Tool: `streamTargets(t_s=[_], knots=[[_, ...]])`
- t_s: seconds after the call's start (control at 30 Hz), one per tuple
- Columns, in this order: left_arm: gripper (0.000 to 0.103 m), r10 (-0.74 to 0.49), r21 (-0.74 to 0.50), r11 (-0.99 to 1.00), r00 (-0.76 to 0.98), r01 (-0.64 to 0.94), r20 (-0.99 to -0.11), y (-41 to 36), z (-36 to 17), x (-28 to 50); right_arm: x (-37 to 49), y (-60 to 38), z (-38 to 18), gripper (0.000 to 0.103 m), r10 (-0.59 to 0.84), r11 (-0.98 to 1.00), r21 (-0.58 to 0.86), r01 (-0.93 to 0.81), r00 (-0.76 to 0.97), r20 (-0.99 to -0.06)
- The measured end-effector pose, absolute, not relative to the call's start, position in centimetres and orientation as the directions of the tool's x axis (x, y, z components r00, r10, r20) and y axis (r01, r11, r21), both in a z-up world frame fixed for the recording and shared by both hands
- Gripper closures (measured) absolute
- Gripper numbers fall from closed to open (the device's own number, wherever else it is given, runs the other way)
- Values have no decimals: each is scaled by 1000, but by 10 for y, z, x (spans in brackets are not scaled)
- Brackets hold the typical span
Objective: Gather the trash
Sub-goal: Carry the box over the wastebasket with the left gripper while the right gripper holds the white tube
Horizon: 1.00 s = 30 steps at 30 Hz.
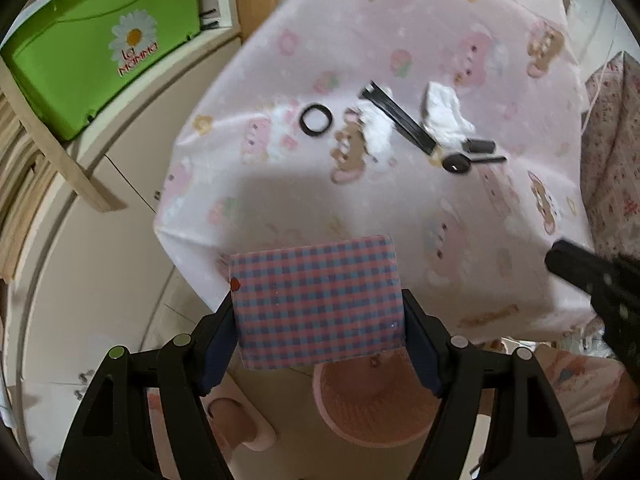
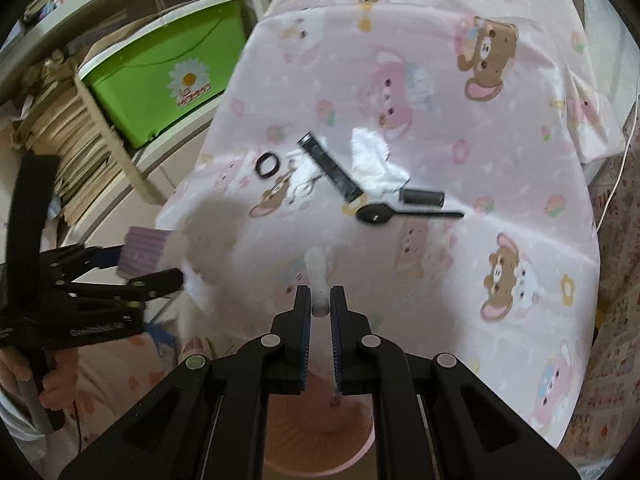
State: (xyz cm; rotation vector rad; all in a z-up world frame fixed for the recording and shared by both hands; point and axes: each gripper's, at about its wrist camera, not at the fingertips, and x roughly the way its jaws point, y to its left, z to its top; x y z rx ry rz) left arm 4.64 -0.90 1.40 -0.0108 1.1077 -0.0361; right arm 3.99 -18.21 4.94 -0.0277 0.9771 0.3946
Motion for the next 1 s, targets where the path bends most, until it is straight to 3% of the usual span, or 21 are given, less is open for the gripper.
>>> streamTargets(t_s=[0.17,0.33,0.6,1.0], knots=[[31,-96,-88,995,418,39,-904,-17,1,33,-8,-162,47,93,266,918,68,-391,478,-837],[31,-104,-86,994,374,64,-922,-24,-17,27,-20,-160,20,93,303,912,153,-381,374,-877],[31,-128,-101,985,201,139,-971,-45,-75,28,-21,-159,-33,93,225,923,125,-363,247,-943],[30,-175,-173,984,35,32,-984,-45,-167,35,-7,-169,-145,93,76,950,69,-303,13,-997]])
